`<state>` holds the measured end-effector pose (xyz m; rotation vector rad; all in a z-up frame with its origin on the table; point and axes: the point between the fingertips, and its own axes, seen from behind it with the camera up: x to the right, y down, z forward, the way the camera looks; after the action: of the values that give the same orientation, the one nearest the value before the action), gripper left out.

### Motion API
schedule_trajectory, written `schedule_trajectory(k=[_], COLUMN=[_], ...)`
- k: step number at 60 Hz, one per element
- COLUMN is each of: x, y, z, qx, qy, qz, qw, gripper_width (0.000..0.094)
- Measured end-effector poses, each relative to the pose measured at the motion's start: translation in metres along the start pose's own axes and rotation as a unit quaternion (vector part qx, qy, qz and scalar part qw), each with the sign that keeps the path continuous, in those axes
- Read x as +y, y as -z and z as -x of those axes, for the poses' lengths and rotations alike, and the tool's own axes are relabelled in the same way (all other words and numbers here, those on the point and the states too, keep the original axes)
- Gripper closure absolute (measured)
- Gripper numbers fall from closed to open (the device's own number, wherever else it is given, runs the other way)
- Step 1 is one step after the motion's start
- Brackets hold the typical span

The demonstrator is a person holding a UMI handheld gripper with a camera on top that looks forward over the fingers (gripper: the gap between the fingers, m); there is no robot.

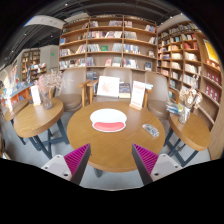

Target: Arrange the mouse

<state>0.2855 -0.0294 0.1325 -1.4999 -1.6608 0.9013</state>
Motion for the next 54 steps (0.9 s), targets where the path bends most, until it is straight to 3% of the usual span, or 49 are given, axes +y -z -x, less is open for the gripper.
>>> schedule_trajectory(k=[27, 45, 54], x=[0.016, 0.025, 0.033], y=[-0.089, -0.164, -0.203], z=[-0.154, -0.223, -0.235], qx=[0.097, 0.116, 0.102], qy=[-0.033, -0.063, -0.077], qz=[0.025, 0.037, 0.05], qw=[0.994, 0.991, 0.991], gripper_width=[0.0083, 0.0085, 0.0087])
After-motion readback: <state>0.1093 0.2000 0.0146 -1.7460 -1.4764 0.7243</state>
